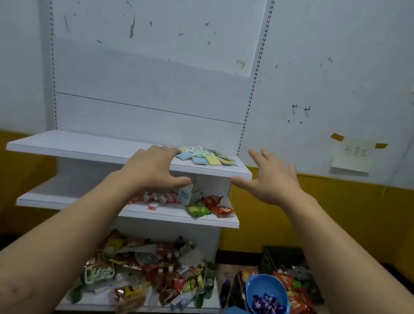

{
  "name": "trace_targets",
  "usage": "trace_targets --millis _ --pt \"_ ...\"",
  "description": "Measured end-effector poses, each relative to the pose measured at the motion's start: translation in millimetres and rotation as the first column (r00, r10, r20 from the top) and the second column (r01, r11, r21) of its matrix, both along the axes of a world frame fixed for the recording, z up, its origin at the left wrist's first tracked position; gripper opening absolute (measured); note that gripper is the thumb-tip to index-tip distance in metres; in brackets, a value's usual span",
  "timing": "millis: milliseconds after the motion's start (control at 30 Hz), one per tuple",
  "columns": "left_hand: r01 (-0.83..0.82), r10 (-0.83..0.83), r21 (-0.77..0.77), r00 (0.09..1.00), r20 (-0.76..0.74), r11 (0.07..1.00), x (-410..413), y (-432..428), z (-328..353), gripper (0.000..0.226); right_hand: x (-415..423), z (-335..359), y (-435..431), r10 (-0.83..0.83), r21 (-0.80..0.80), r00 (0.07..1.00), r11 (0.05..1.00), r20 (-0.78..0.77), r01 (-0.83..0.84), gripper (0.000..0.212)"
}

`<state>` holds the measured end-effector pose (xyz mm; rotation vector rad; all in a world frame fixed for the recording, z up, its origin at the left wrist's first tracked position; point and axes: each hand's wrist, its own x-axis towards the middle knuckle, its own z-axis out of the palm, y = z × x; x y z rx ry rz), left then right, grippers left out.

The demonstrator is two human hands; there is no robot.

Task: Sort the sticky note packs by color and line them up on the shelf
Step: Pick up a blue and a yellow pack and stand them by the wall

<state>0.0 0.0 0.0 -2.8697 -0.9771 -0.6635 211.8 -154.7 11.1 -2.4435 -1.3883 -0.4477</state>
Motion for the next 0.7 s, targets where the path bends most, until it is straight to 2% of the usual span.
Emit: trace_targets --millis 467,700 --pt "-0.121 0.124 0.034 0.989 -0.086 0.992 96.4 37.0 -4.9 0.088 122.4 -24.6 43.9 0.042 0.021 0.998 0.999 -0.054 -0.041 0.094" --pt "-0.185 0.187 0.029 0.976 -0.109 0.982 121.2 57.6 -13.8 0.087 156.7 -33.6 72.4 0.083 0.026 0.993 0.996 -0.081 -0.081 0.092"
